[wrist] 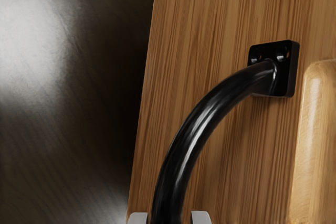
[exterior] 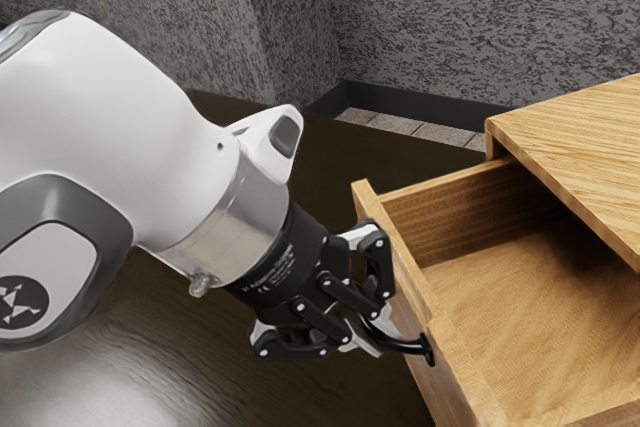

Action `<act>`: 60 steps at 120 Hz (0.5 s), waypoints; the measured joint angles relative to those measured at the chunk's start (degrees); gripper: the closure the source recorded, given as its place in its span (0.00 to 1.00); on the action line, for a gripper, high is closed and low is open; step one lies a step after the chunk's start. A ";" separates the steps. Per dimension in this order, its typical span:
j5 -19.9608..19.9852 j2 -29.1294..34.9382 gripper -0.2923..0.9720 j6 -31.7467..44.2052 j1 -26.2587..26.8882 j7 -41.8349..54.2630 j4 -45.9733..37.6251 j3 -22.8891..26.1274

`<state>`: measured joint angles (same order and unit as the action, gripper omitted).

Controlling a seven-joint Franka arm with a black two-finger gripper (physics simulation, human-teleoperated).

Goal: Pull the drawer handle with one arm to open the drawer

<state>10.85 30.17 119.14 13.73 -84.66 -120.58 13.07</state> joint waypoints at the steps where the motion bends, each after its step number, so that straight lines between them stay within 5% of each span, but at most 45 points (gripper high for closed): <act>1: 0.07 0.16 0.77 0.01 -0.11 0.00 -0.11 0.09; 40: 2.50 7.13 0.77 -0.28 -3.32 -0.11 -4.58 3.96; 60: 2.58 19.15 0.71 -2.76 -9.62 -0.49 -4.54 14.16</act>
<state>13.43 49.32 116.38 4.12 -85.16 -125.12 27.23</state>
